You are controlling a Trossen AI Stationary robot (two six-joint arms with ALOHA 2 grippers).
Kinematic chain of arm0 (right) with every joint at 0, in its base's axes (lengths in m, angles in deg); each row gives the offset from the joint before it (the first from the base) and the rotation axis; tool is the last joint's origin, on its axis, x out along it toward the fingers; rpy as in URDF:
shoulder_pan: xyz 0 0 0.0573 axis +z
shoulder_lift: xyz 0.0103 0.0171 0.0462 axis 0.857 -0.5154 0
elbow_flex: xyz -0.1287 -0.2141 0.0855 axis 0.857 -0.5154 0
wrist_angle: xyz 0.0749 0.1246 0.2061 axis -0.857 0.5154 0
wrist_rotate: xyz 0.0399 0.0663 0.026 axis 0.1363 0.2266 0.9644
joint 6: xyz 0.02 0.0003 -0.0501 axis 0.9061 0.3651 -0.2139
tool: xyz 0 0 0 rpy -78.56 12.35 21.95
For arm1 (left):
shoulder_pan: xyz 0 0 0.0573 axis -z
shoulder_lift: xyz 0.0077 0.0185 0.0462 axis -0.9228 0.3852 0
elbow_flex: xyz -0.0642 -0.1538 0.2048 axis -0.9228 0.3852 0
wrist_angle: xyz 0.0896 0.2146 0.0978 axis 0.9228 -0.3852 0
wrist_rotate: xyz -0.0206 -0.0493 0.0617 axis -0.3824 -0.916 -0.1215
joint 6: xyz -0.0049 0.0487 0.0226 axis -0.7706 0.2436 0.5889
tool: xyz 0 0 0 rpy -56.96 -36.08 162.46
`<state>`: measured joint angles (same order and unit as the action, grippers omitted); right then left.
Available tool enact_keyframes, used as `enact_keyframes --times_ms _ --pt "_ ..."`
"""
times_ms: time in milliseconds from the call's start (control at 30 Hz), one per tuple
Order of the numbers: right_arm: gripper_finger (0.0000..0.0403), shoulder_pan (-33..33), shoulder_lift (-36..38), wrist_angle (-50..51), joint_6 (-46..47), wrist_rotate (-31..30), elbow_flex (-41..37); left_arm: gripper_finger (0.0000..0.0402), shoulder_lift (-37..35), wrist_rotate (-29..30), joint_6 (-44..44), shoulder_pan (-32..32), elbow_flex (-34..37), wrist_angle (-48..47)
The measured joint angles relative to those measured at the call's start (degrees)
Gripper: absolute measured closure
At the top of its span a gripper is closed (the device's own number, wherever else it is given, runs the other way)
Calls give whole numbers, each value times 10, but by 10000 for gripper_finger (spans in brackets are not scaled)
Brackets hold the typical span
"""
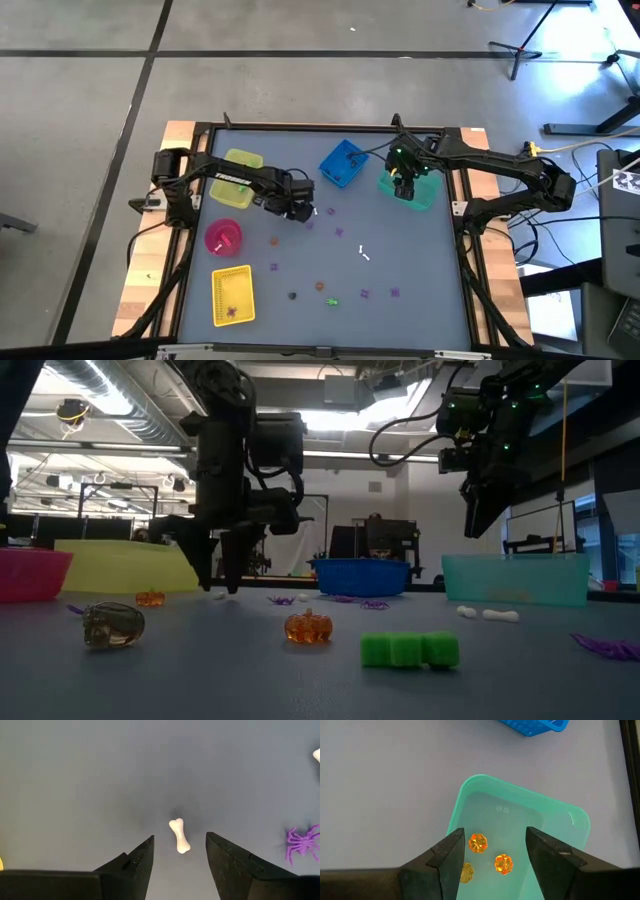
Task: Sort Halloween decoration
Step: Put the white bone toy into the red bowl
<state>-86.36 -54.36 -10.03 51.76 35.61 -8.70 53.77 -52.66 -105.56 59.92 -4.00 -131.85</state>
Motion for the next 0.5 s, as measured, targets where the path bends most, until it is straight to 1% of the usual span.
enact_keyframes --times_ms 233,400,500 --pt "194 0 0 0 0 0 0 239 4 0 0 0 0 0" --pt "194 0 0 0 0 0 0 239 23 -23 2 0 -2 1" --pt "194 0 0 0 0 0 0 239 26 -26 13 0 -2 1"
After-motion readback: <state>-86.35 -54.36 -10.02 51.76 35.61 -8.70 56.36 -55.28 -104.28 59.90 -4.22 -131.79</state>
